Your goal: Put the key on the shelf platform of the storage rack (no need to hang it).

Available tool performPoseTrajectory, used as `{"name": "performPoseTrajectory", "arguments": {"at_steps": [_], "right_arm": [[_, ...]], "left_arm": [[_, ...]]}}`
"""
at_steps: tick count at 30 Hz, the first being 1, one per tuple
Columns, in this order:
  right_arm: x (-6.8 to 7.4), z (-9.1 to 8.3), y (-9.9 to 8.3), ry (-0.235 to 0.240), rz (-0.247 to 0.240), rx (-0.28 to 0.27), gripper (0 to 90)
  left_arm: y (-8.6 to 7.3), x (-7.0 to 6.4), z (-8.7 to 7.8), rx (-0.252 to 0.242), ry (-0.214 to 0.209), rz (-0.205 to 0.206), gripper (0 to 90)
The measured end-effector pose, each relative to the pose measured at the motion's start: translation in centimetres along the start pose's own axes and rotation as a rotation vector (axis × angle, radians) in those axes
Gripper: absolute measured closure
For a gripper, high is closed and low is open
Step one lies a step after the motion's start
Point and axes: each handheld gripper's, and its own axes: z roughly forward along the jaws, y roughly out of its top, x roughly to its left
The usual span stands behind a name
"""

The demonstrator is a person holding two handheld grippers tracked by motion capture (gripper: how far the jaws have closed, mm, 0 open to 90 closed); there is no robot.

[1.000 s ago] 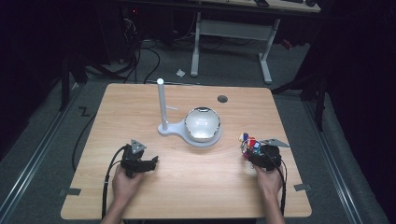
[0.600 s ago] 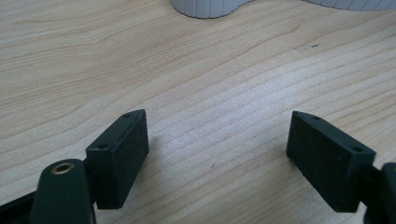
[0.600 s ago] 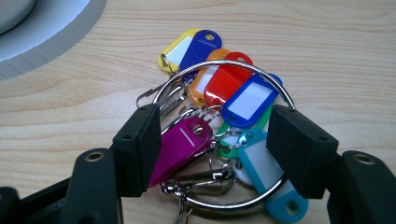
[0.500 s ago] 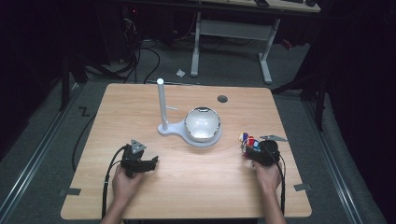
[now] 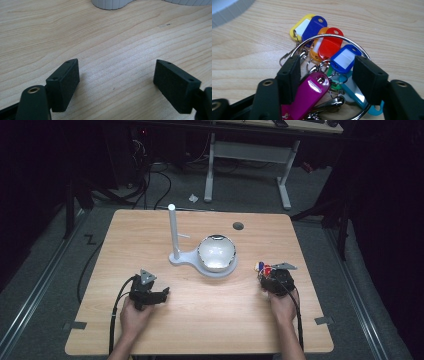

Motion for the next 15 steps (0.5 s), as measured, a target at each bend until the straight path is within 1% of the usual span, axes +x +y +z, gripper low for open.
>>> {"name": "performPoseTrajectory", "arguments": {"at_steps": [3, 4, 5, 6, 8, 10, 13, 15], "right_arm": [[0.20, -0.02, 0.13, -0.003, -0.033, 0.005, 47.8], [0.28, -0.07, 0.14, -0.004, -0.032, 0.009, 50.6], [0.27, -0.13, 0.11, -0.008, -0.048, 0.007, 52.7], [0.40, -0.19, 0.06, -0.010, -0.054, 0.004, 56.7], [0.46, -0.23, 0.06, -0.011, -0.057, 0.004, 58.0], [0.50, -0.30, 0.06, 0.006, -0.063, -0.002, 63.5], [0.30, -0.21, 0.06, 0.043, -0.059, -0.005, 65.0], [0.17, -0.21, 0.02, 0.052, -0.056, -0.009, 65.5]], "left_arm": [[0.00, 0.00, 0.00, 0.000, 0.000, 0.000, 21.2], [0.00, 0.00, 0.00, 0.000, 0.000, 0.000, 21.1], [0.00, 0.01, 0.00, 0.000, 0.000, 0.001, 21.1], [0.00, 0.01, 0.00, 0.000, -0.001, 0.002, 21.1], [-0.01, -0.01, -0.02, 0.000, 0.002, -0.002, 21.2], [-0.01, 0.00, -0.02, 0.001, 0.001, -0.001, 21.1], [-0.01, 0.00, -0.02, 0.000, 0.001, 0.000, 21.1], [-0.01, 0.00, -0.02, 0.001, 0.001, -0.001, 21.1]]}}
